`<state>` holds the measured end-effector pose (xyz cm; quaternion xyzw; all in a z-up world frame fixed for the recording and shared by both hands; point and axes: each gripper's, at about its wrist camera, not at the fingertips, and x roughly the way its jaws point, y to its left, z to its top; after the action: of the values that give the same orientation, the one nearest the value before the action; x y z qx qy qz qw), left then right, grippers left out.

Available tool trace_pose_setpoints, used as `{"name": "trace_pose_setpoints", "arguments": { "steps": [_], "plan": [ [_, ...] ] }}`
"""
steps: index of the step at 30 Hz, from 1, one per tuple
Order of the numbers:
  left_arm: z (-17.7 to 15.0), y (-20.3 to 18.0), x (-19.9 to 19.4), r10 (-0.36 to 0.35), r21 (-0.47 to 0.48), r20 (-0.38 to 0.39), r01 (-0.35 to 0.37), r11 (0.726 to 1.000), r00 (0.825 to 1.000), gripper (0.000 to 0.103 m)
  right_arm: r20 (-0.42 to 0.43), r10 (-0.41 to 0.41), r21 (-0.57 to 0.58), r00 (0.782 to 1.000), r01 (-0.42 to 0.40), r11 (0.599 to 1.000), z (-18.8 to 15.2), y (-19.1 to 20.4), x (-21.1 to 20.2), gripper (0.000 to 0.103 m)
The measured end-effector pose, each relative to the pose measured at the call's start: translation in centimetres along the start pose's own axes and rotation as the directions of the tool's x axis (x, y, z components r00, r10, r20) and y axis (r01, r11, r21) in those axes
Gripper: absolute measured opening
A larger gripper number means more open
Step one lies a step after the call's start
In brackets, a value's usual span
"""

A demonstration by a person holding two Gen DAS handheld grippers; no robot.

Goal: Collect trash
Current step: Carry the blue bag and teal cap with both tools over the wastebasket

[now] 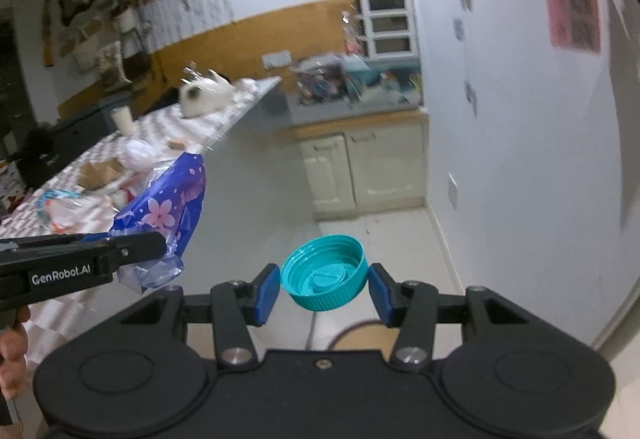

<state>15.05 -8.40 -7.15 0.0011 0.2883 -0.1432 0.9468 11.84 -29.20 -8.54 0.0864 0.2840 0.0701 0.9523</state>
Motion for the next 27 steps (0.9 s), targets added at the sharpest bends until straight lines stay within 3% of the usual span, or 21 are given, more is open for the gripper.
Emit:
{"name": "trace_pose_setpoints", "arguments": {
  "steps": [7,18,21,23,27],
  "plan": [
    [-2.8,-1.6,6.0,-0.047,0.006,-0.116,0.048,0.999,0.992,0.024,-0.084,-0.029,0.093,0.996,0.037,0.995,-3.8,-3.8,3.6,0.05],
    [-8.7,-0.1,15.3,-0.062,-0.058,-0.299,0.047,0.997,0.952,0.024,-0.249,-0.049,0.265,0.967,0.117,0.957,-9.9,-7.5,12.1,0.05],
    [-10.3,1.0,17.8,-0.064,-0.095,-0.322,0.035,0.995,0.945,0.024,-0.274,-0.069,0.345,0.959,0.165,0.924,-11.3,-8.3,15.0,0.05],
    [-11.6,1.6,19.7,-0.07,-0.125,-0.343,0.028,0.992,0.937,0.024,-0.284,-0.089,0.429,0.955,0.209,0.879,-12.3,-8.5,17.3,0.05],
    [-13.9,3.1,23.0,-0.064,-0.145,-0.391,0.007,0.989,0.918,0.024,-0.297,-0.084,0.508,0.951,0.233,0.829,-14.2,-8.3,21.6,0.05]
  ]
}}
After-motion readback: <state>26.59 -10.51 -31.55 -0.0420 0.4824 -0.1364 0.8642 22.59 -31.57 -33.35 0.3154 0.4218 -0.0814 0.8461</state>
